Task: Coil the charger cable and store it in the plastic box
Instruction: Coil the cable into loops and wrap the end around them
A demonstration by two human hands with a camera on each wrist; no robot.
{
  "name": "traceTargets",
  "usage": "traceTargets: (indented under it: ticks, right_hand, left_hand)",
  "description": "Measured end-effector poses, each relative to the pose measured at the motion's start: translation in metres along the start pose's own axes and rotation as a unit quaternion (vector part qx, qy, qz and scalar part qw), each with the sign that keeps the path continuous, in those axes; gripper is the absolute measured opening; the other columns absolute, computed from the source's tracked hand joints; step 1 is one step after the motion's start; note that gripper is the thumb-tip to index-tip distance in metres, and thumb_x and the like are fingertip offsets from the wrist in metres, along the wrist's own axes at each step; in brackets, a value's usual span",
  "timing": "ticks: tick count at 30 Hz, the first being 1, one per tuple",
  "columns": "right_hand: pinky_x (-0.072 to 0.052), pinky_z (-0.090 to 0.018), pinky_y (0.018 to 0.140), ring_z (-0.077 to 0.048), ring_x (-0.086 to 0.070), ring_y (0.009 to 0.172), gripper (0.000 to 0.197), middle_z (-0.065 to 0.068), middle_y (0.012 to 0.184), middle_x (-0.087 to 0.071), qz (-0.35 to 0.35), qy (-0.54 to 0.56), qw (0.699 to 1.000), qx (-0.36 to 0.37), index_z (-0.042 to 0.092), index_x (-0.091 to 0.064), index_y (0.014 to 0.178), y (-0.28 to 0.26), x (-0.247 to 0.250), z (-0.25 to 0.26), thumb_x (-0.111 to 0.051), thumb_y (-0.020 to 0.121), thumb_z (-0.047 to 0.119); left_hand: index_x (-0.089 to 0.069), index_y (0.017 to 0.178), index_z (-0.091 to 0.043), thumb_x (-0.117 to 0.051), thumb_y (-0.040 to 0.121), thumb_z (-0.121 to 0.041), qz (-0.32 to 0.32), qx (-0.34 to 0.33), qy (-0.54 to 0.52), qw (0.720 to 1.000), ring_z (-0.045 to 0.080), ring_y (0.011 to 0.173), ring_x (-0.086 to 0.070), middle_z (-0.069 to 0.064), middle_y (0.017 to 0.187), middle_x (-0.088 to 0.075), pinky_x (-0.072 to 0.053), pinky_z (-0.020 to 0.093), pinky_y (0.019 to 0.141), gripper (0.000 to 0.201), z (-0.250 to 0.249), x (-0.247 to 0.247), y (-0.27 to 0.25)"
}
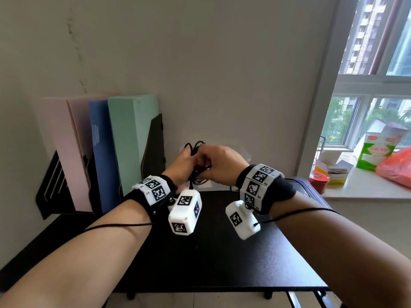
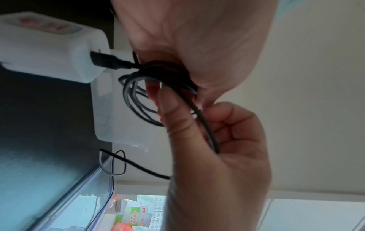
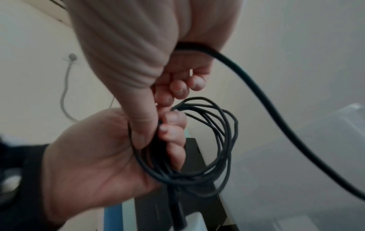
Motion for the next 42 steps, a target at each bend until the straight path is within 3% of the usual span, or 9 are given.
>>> traceTargets:
  ticks: [3,7,12,17,21,28,34,38,42]
  right_hand:
    - [-0.044,-0.027,0.077,-0.014,-0.047,0.092,0.057,0.006,0.098,-0.053,-0.045,0.036,0.997,-0.047,0.019,-0.052,0.099,0.006,0.007,-0.018,-0.082,0.056,0.041]
    - [-0.037,-0.031,0.104,-0.012,-0.041,0.119,0.078,0.006,0.127,-0.047,0.051,0.149,0.982,-0.107,0.031,-0.045,0.131,0.006,0.000,-0.036,-0.082,0.062,0.040]
    - [-0.046,-0.028,0.095,-0.016,-0.062,0.101,0.039,-0.004,0.106,-0.065,0.073,0.337,0.934,-0.096,0.017,-0.059,0.110,-0.001,-0.004,-0.057,-0.072,0.076,0.033]
    - [-0.041,-0.031,0.067,-0.022,-0.055,0.070,0.021,-0.005,0.069,-0.061,0.048,0.446,0.884,-0.131,0.011,-0.060,0.088,-0.004,-0.012,-0.065,-0.060,0.088,0.032]
    - [-0.039,-0.027,0.055,-0.011,-0.042,0.045,0.022,0.000,0.053,-0.048,-0.025,0.518,0.841,-0.153,0.009,-0.058,0.076,0.000,-0.015,-0.063,-0.054,0.093,0.023]
    - [-0.037,-0.027,0.049,-0.012,-0.036,0.047,0.018,0.000,0.058,-0.040,-0.092,0.447,0.877,-0.151,0.016,-0.061,0.079,0.005,-0.014,-0.050,-0.055,0.093,0.025]
    - [-0.048,-0.034,0.071,-0.015,-0.052,0.061,0.012,-0.002,0.071,-0.056,-0.066,0.450,0.881,-0.127,0.014,-0.059,0.097,0.001,-0.021,-0.052,-0.049,0.096,0.021]
    - [-0.048,-0.031,0.062,-0.014,-0.047,0.052,0.015,-0.002,0.061,-0.049,-0.100,0.418,0.893,-0.134,0.012,-0.059,0.088,-0.002,-0.022,-0.053,-0.048,0.096,0.015]
    - [-0.051,-0.031,0.072,-0.015,-0.057,0.067,0.017,-0.002,0.076,-0.058,-0.055,0.440,0.886,-0.136,0.012,-0.055,0.108,-0.004,-0.027,-0.055,-0.049,0.096,0.022]
  left_hand:
    - [-0.052,0.090,-0.015,-0.042,0.098,-0.020,0.047,0.013,-0.020,0.999,0.006,0.040,-0.048,0.002,0.066,-0.049,-0.040,0.019,0.039,0.014,0.000,-0.008,-0.005]
    - [-0.047,0.084,-0.014,-0.035,0.100,-0.025,0.105,0.045,-0.047,0.992,0.002,0.028,-0.028,-0.007,0.044,-0.043,-0.021,0.013,0.030,0.023,-0.002,-0.016,-0.010]
    - [-0.057,0.084,-0.013,-0.035,0.094,-0.051,0.188,0.062,-0.050,0.979,0.003,0.026,-0.019,-0.003,0.042,-0.036,-0.009,0.018,0.037,0.045,-0.005,-0.012,-0.012]
    - [-0.053,0.080,-0.006,-0.041,0.092,-0.042,0.170,0.046,-0.086,0.981,0.000,0.026,-0.023,-0.007,0.041,-0.035,-0.009,0.020,0.039,0.040,-0.009,-0.003,-0.007]
    - [-0.050,0.081,-0.007,-0.033,0.098,-0.037,0.163,0.061,-0.085,0.981,0.002,0.026,-0.025,-0.006,0.040,-0.035,-0.016,0.018,0.038,0.039,-0.007,-0.003,-0.005]
    - [-0.047,0.067,-0.013,-0.025,0.094,-0.058,0.151,0.121,-0.050,0.980,0.004,0.024,-0.022,-0.007,0.033,-0.029,-0.018,0.017,0.037,0.056,-0.004,-0.003,-0.003]
    - [-0.040,0.057,-0.016,-0.036,0.096,-0.043,0.103,0.109,-0.091,0.984,0.004,0.022,-0.021,-0.008,0.030,-0.026,-0.015,0.016,0.035,0.048,-0.005,0.006,0.002]
    - [-0.044,0.052,-0.016,-0.035,0.096,-0.044,0.118,0.122,-0.114,0.979,0.006,0.024,-0.023,-0.006,0.032,-0.027,-0.014,0.019,0.040,0.052,0.000,0.005,0.001]
    - [-0.041,0.052,-0.016,-0.035,0.097,-0.044,0.090,0.113,-0.122,0.982,0.005,0.023,-0.022,-0.007,0.031,-0.026,-0.015,0.017,0.037,0.053,0.000,0.007,0.002]
Point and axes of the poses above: each hand's wrist, its own y-axis towards the middle knuckle, its own x-axis out of the back of the hand, z = x × y, the point moved 5 cm from there along y, towards the middle knuckle
